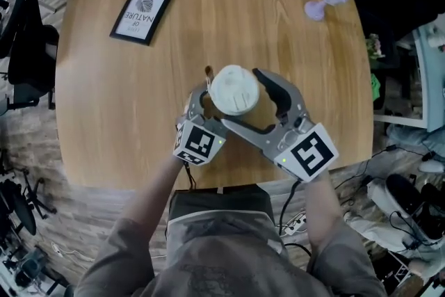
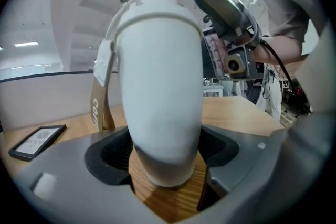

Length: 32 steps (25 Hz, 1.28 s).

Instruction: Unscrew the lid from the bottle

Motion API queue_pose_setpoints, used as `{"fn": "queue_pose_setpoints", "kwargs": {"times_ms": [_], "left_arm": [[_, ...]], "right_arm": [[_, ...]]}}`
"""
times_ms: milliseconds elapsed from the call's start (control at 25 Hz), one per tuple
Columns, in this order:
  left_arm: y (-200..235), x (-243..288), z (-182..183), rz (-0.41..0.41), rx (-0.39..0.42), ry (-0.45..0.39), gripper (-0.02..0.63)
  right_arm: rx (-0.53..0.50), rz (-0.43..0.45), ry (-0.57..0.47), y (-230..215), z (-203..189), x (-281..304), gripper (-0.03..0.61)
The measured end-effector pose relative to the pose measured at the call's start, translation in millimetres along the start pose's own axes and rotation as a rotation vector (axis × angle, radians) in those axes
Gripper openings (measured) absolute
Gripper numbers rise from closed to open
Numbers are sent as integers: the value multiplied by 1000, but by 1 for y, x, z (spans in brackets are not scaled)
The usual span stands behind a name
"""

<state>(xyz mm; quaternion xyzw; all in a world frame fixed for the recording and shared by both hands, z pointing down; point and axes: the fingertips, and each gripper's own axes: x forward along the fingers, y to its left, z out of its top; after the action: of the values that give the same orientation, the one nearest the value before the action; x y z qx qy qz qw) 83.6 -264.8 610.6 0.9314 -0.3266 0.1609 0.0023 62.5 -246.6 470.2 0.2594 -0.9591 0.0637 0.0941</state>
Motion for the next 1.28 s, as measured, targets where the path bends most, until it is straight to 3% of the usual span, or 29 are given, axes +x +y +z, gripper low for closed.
{"fn": "queue_pose_setpoints", "kwargs": {"times_ms": [320,520,640,1000,1160,1280], "left_arm": [[-1,-1,0,-20,-16,3,370],[0,0,1,-48,-15,-9,368],[-1,-2,0,-86,4,-8,368],[-6,-3,2,-153,37,-15,368],[-6,-4,1,-159,40,-17,368],[-6,-3,1,-159,42,-14,368]], "right_arm": [[-67,-39,-12,0,-1,19,420],[-60,24,4,-1,-3,20,420],[-98,140,26,4,-6,18,421],[-283,615,94,18,-9,9,421],[-302,730,124,20,-9,8,420],[-290,762,134,19,-10,8,420]]}}
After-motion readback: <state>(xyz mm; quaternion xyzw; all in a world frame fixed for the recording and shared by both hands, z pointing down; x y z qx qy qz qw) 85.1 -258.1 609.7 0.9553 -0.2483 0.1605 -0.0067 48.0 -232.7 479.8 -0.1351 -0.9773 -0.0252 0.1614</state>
